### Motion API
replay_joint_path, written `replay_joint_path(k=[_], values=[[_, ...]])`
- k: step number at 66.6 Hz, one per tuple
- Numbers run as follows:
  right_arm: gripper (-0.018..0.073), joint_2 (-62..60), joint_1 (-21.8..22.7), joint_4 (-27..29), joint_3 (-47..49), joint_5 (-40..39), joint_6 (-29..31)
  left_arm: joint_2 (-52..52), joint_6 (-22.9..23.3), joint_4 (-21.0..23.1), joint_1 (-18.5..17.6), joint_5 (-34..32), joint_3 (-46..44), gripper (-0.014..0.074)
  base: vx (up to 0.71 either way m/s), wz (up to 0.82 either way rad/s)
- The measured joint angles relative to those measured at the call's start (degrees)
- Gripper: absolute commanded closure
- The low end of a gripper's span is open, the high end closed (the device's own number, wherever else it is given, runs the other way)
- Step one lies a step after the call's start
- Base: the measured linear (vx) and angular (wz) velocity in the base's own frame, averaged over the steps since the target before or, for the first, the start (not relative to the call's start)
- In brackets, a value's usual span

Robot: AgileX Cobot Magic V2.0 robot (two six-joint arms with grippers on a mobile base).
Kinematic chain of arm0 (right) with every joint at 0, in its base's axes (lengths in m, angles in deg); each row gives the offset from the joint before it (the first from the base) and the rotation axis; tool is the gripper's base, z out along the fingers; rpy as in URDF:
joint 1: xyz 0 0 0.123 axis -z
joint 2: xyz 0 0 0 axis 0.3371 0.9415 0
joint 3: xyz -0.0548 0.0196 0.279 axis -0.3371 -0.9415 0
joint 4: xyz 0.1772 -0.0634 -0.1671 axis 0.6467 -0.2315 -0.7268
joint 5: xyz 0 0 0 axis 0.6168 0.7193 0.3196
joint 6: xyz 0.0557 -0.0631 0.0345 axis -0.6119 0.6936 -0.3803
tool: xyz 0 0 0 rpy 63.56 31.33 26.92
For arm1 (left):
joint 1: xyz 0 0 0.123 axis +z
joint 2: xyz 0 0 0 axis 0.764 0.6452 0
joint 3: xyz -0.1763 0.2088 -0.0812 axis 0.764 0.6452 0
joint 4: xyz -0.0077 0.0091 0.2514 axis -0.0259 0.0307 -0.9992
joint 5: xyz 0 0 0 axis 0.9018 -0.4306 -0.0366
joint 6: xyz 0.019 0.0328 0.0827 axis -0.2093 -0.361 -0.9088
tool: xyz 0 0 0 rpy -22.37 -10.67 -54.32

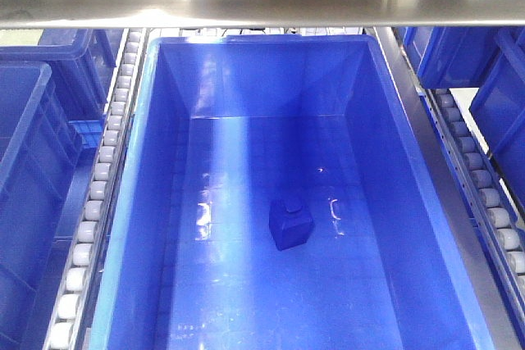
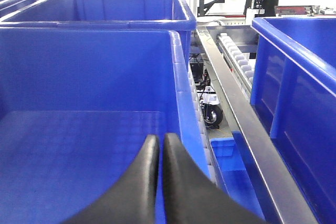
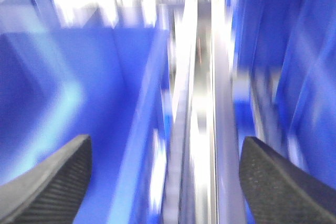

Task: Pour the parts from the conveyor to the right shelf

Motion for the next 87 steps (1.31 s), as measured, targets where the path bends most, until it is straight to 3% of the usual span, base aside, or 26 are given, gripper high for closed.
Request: replay_joint_path(k=[11, 32, 40, 49, 87], values=[[-0.0001, -12.71, 0.04, -0.67, -3.9, 2.15, 0.12, 0.0, 0.0, 0.0, 0.0, 0.05, 0.0, 0.0603, 0.0, 0.0], [0.0034, -11.68, 0.12, -3.69, -8.37, 1.78, 0.47, 0.0, 0.0, 0.0, 0.0, 0.0, 0.0, 0.0603, 0.0, 0.0], [0.0216, -11.6, 0.12, -5.17, -8.37, 1.7, 0.47, 0.0, 0.0, 0.0, 0.0, 0.0, 0.0, 0.0603, 0.0, 0.0], [0.0573, -11.6, 0.12, -5.78, -8.37, 1.7, 0.47, 0.0, 0.0, 0.0, 0.0, 0.0, 0.0, 0.0603, 0.0, 0.0], [0.0568, -11.6, 0.12, -5.77, -8.37, 1.66, 0.47, 0.0, 0.0, 0.0, 0.0, 0.0, 0.0, 0.0603, 0.0, 0.0]])
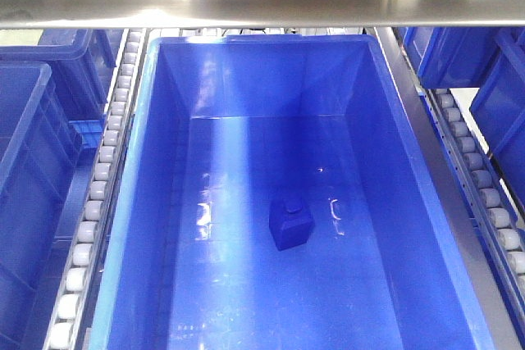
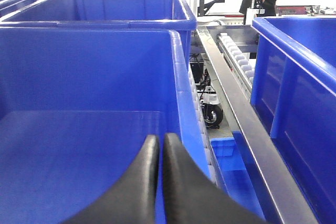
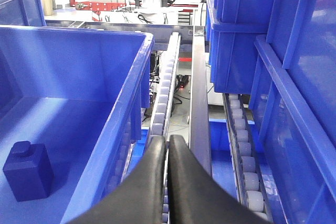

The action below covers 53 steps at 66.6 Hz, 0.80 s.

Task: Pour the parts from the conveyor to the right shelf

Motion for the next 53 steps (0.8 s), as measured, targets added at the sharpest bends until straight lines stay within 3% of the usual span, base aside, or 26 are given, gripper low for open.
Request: replay_joint_path(k=[16, 20, 30, 36, 53], values=[[0.0568, 0.0, 1.98, 1.13, 0.0, -0.46, 1.52, 0.0, 0.0, 0.0, 0.0, 0.0, 0.0, 0.0603, 0.0, 0.0], [0.0568, 0.0, 4.68, 4.07, 0.0, -0.51, 4.71, 0.0, 0.0, 0.0, 0.0, 0.0, 0.0, 0.0603, 0.0, 0.0], [0.0568, 0.0, 11.38, 15.58, -0.07, -0.65, 19.36, 0.0, 0.0, 0.0, 0.0, 0.0, 0.0, 0.0603, 0.0, 0.0], [0.0568, 0.0, 13.07, 19.91, -2.38, -4.95, 24.72, 0.0, 0.0, 0.0, 0.0, 0.0, 0.0, 0.0603, 0.0, 0.0], [0.0568, -1.63, 13.34, 20.95, -16.28, -26.61, 19.43, 0.0, 0.0, 0.0, 0.0, 0.05, 0.0, 0.0603, 0.0, 0.0]])
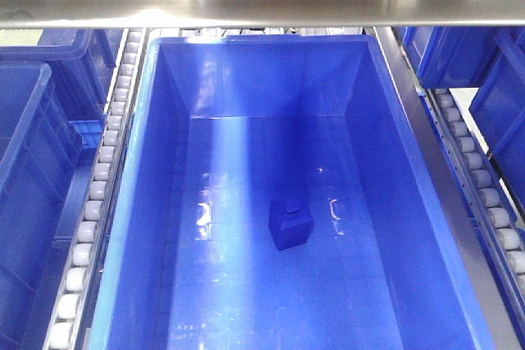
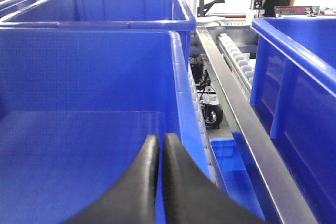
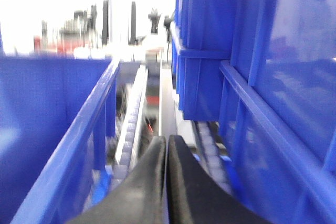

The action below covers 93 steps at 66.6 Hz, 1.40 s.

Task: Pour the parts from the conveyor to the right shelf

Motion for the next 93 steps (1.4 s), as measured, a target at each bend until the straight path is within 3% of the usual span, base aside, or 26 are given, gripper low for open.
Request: replay_joint_path(k=[22, 37, 57, 93], values=[[0.0568, 0.0, 0.0, -1.98, -0.37, -1.88, -5.49, 0.0, 0.0, 0.0, 0.0, 0.0, 0.0, 0.0603, 0.0, 0.0], [0.0568, 0.0, 0.0, -4.63, -0.37, 2.89, -10.85, 0.0, 0.0, 0.0, 0.0, 0.0, 0.0, 0.0603, 0.0, 0.0], [0.0568, 0.0, 0.0, -5.37, -0.37, 2.01, -6.05, 0.0, 0.0, 0.0, 0.0, 0.0, 0.0, 0.0603, 0.0, 0.0], [0.0568, 0.0, 0.0, -5.37, -0.37, 2.01, -5.75, 0.0, 0.0, 0.0, 0.0, 0.0, 0.0, 0.0603, 0.0, 0.0]])
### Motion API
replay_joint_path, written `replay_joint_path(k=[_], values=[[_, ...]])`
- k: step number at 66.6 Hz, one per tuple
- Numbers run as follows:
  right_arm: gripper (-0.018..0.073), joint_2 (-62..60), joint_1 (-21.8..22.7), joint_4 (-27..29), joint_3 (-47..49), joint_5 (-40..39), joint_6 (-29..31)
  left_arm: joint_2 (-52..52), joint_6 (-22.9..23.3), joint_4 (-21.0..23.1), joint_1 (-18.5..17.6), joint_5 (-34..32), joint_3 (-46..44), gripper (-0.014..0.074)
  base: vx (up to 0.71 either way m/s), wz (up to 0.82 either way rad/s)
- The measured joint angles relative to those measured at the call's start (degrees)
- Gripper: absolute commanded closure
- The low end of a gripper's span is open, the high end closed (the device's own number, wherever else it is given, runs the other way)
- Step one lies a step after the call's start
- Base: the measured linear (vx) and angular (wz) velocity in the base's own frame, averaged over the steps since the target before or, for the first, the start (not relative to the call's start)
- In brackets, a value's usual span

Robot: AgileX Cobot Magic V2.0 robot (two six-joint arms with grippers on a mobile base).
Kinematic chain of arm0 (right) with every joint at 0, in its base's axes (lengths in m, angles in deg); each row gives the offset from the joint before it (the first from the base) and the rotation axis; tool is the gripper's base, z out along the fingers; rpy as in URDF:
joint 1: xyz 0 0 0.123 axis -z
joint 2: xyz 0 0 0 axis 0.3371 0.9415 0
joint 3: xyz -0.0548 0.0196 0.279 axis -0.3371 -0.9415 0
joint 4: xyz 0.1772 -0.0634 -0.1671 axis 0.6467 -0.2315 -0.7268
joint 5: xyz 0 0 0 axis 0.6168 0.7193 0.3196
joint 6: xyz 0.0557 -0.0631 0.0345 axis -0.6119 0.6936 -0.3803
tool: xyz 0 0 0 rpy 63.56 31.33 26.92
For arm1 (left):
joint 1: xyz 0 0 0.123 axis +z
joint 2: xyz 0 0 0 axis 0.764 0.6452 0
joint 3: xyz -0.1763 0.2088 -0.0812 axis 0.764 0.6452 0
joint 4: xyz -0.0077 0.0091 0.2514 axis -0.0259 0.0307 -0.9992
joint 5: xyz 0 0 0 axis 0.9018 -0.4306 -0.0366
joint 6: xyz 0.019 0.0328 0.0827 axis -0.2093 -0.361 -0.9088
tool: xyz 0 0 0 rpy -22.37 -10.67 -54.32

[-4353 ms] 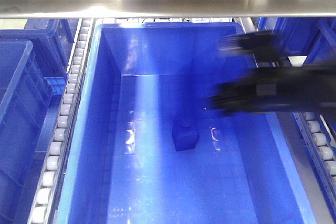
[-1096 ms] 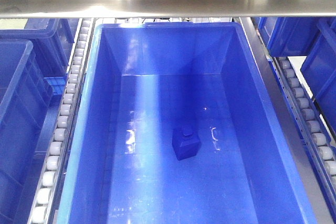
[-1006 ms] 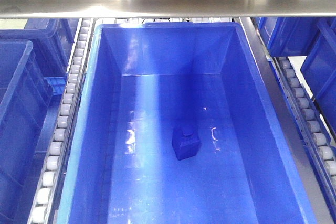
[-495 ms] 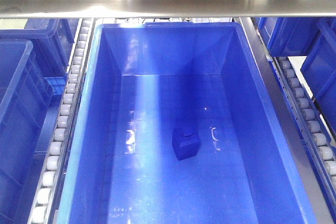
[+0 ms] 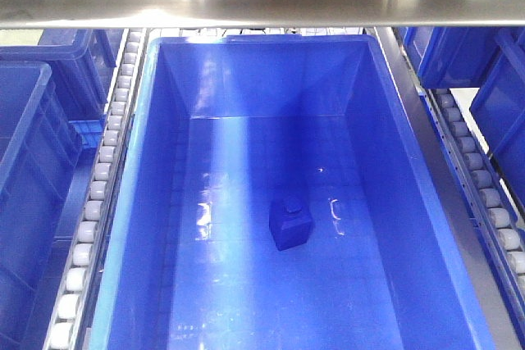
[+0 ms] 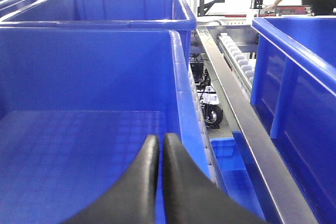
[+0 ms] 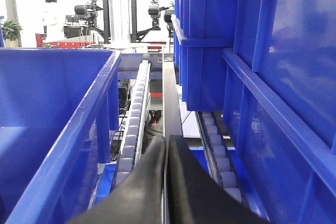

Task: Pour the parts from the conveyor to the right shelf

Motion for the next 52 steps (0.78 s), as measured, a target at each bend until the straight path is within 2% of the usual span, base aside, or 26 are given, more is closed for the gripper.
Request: replay_joint_path(k=[52], values=[[0.0568, 0.0, 0.0, 0.0, 0.0, 0.0, 0.0, 0.0, 0.0, 0.0, 0.0, 0.0, 0.0, 0.0603, 0.0, 0.0]])
